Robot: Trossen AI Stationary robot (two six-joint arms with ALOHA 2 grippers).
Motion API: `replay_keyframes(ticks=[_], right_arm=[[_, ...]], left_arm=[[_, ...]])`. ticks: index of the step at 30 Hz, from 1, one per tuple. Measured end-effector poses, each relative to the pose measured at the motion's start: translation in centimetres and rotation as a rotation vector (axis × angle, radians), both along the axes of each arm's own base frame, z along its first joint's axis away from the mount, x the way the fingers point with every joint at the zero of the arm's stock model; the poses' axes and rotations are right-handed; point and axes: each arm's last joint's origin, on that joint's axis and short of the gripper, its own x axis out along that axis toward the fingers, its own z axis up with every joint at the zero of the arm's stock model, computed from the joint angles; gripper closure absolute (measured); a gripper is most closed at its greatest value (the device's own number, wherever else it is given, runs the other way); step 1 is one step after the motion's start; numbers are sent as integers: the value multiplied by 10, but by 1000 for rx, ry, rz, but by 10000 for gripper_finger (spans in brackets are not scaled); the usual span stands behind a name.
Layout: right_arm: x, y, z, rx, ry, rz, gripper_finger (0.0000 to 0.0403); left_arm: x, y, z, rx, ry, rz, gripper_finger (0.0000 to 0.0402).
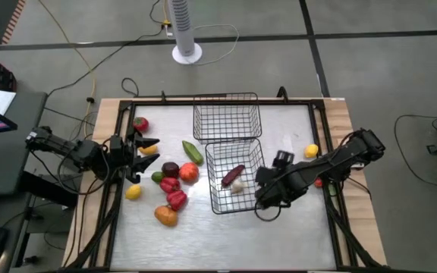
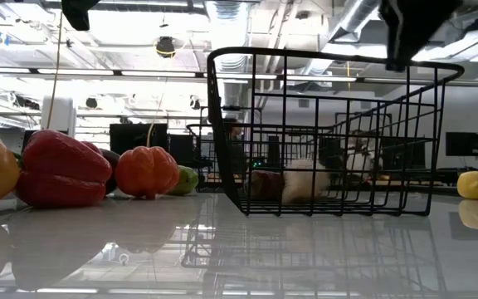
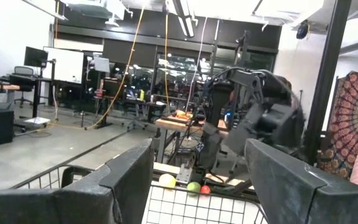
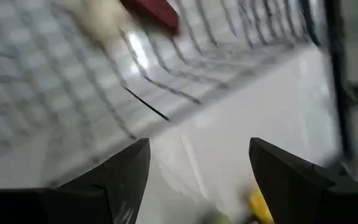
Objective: Sort produce into baskets
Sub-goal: Put the right green lime into the top wire basket
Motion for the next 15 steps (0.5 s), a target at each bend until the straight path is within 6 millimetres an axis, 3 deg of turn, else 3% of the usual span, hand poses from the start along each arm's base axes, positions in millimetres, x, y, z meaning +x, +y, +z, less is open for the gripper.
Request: replay_keyframes(ticks=[6,15], right_arm=[[-18,-8,-13,-27,65,-22,100],[-46,-47,-50,117,52,-151,100]], left_arm=[[0,0,0,0,0,0,163],[0,0,0,-4,-1,-1,163]])
